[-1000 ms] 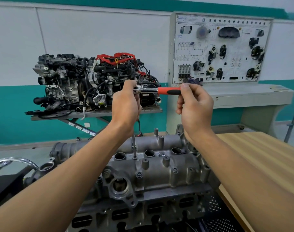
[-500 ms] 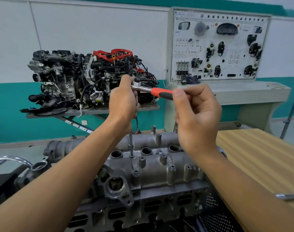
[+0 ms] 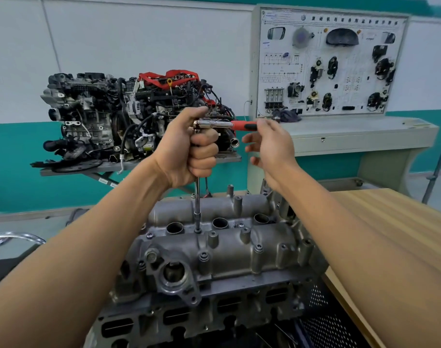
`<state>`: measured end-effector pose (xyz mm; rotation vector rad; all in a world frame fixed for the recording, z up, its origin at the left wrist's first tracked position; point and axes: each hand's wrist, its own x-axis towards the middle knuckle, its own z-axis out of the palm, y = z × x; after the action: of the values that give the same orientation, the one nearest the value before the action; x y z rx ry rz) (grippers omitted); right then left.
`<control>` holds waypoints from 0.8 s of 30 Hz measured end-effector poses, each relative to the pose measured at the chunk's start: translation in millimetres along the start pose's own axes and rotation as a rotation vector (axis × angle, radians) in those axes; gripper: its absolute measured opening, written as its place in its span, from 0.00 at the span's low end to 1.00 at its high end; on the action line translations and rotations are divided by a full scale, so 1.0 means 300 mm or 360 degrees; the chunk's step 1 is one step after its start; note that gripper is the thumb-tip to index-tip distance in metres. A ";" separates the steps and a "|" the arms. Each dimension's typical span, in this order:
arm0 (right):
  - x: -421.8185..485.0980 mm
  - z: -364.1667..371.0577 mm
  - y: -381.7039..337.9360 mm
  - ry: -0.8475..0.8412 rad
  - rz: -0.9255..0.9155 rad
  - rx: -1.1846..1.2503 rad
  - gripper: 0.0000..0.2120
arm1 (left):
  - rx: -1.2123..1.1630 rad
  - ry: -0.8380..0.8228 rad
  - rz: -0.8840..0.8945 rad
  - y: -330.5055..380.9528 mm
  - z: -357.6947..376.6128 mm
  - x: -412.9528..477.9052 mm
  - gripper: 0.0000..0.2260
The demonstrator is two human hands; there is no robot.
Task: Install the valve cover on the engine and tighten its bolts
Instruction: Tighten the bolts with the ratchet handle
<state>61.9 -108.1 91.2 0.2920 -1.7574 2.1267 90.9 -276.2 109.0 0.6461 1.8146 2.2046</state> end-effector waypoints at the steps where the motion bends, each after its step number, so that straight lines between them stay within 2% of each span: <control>1: -0.026 -0.010 -0.007 0.0081 -0.0084 0.0052 0.09 | -0.0044 0.0078 0.0004 -0.002 -0.004 0.005 0.22; 3: -0.102 -0.027 -0.025 0.0175 -0.0352 0.0179 0.06 | -0.0053 0.0300 0.0062 -0.016 0.000 0.018 0.25; 5: -0.198 -0.022 -0.043 0.0168 -0.0679 0.0281 0.08 | 0.0056 0.0490 0.0149 -0.028 0.024 0.030 0.24; 7: -0.276 -0.005 -0.054 0.0143 -0.0961 0.0277 0.09 | 0.0196 0.0615 0.0230 -0.034 0.061 0.034 0.24; 9: -0.299 0.006 -0.050 0.0129 -0.1118 0.0235 0.10 | 0.0223 0.0689 0.0280 -0.032 0.087 0.026 0.25; 11: -0.261 -0.001 -0.043 0.0174 -0.1019 0.0172 0.09 | 0.0157 0.0737 0.0303 -0.028 0.086 0.008 0.25; 13: -0.165 -0.015 -0.037 0.0239 -0.0643 -0.0033 0.09 | 0.0104 0.0698 0.0312 -0.027 0.077 -0.007 0.24; 15: -0.068 -0.030 -0.043 0.0188 -0.0290 -0.0347 0.13 | 0.0156 0.0605 0.0305 -0.034 0.086 -0.011 0.23; 17: -0.028 -0.036 -0.041 0.0097 -0.0121 -0.0375 0.13 | 0.0212 0.0583 0.0303 -0.040 0.097 -0.006 0.23; 22: -0.134 -0.093 -0.056 0.0332 -0.0389 0.0039 0.11 | 0.0199 0.0719 0.0317 -0.041 0.088 0.007 0.23; 24: -0.226 -0.087 -0.064 0.0320 -0.0574 0.0164 0.12 | 0.0215 0.0743 0.0317 -0.045 0.096 0.023 0.24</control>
<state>133.4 -89.4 77.1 0.3764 -1.3685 1.9145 96.7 -245.3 101.5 0.3666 2.2198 2.5454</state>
